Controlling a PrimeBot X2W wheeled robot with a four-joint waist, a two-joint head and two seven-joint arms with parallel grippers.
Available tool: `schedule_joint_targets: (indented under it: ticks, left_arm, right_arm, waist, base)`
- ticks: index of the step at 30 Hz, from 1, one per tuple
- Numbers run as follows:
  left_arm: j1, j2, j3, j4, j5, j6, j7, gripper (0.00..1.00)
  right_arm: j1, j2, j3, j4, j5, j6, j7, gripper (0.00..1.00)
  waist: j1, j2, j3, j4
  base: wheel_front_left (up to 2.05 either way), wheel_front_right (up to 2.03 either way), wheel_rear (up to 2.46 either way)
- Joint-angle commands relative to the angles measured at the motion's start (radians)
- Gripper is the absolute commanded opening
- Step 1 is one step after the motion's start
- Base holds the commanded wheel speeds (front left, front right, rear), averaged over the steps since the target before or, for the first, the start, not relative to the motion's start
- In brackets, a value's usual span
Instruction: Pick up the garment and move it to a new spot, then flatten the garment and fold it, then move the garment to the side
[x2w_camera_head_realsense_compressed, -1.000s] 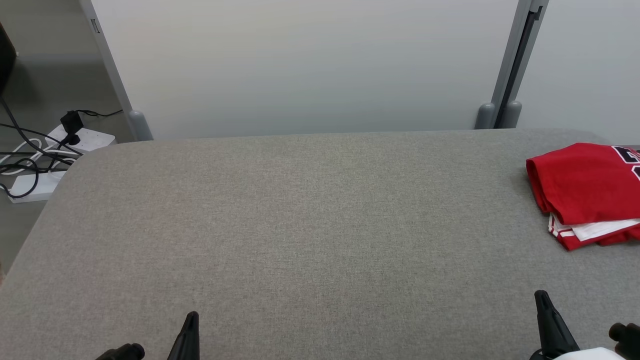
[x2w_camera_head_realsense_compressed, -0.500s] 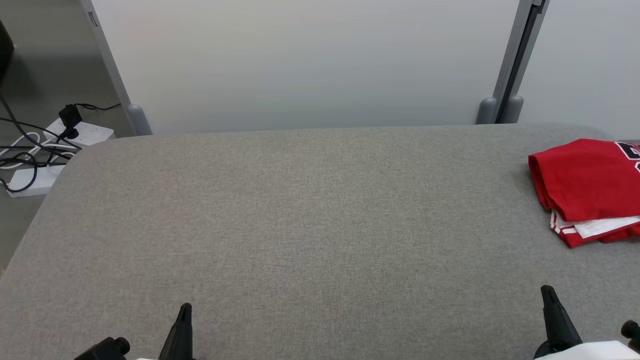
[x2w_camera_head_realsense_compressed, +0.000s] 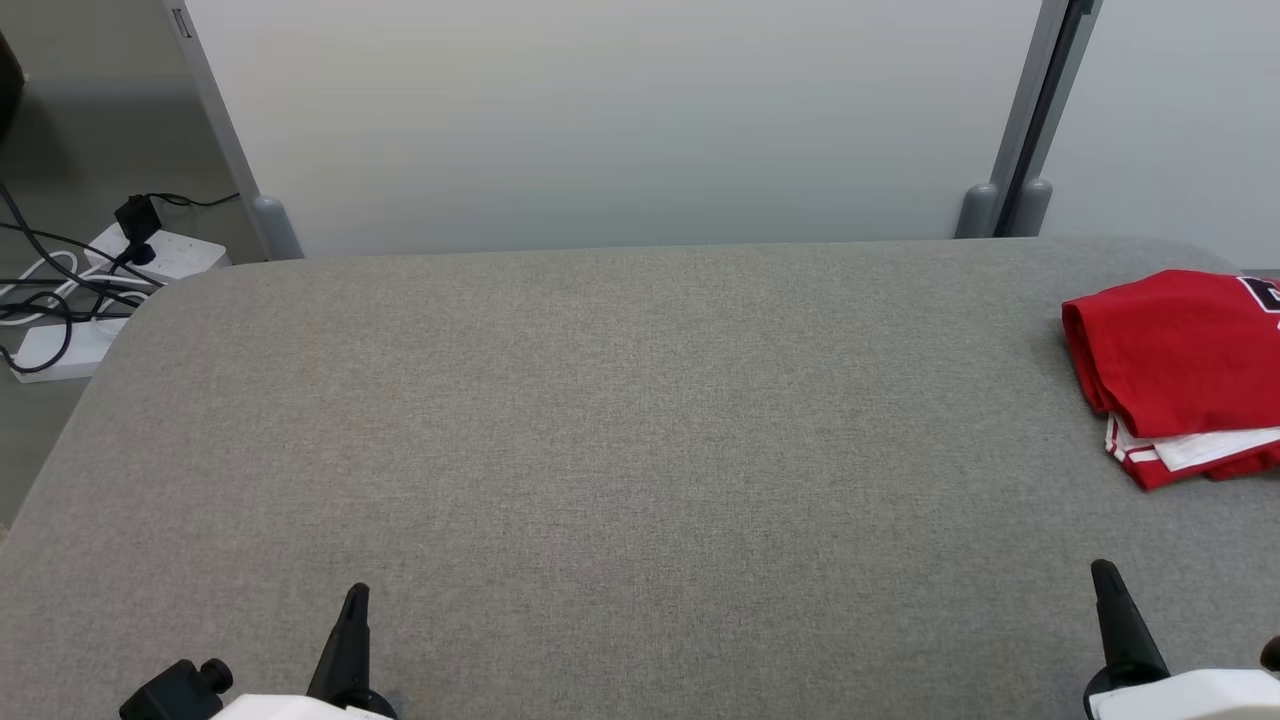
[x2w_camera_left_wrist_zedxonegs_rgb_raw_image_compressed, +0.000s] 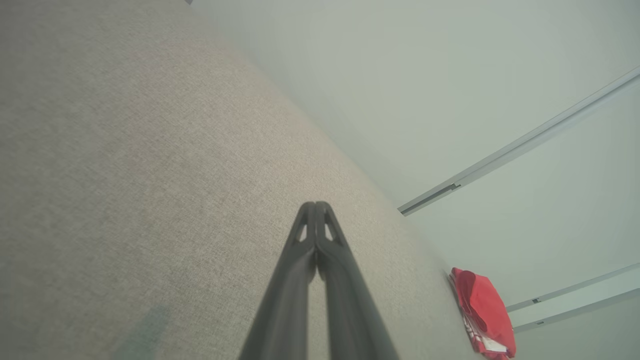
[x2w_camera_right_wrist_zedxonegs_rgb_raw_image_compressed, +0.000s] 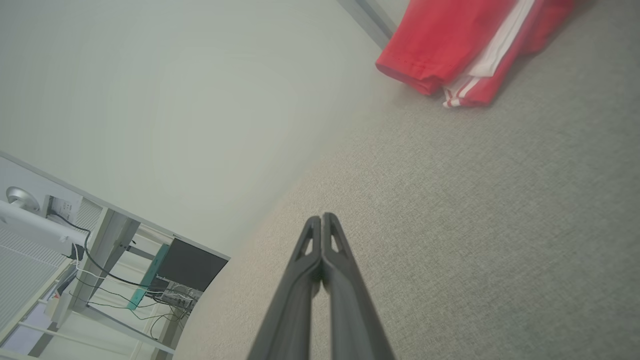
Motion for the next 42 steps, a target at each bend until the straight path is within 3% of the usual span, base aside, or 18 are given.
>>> schedule_joint_targets:
  ticks: [1,42]
  left_arm:
    - [-0.065,0.003,0.028,-0.021,-0.029,-0.012,0.009,0.0]
    - [-0.153,0.005,0.123,-0.003,-0.493,-0.072,0.126,0.0]
  right_arm:
    - [-0.058,-0.007,0.008,-0.018,0.031,0.002,0.009,0.0]
    - [-0.126,0.005,-0.044,-0.006,0.475,0.004,0.127,0.0]
  waist:
    - [-0.0001,0.0,0.002,0.0]
    - [-0.0001,0.0,0.047,0.005]
  base:
    - [0.0,0.0,0.0]
    - [0.0,0.0,0.0]
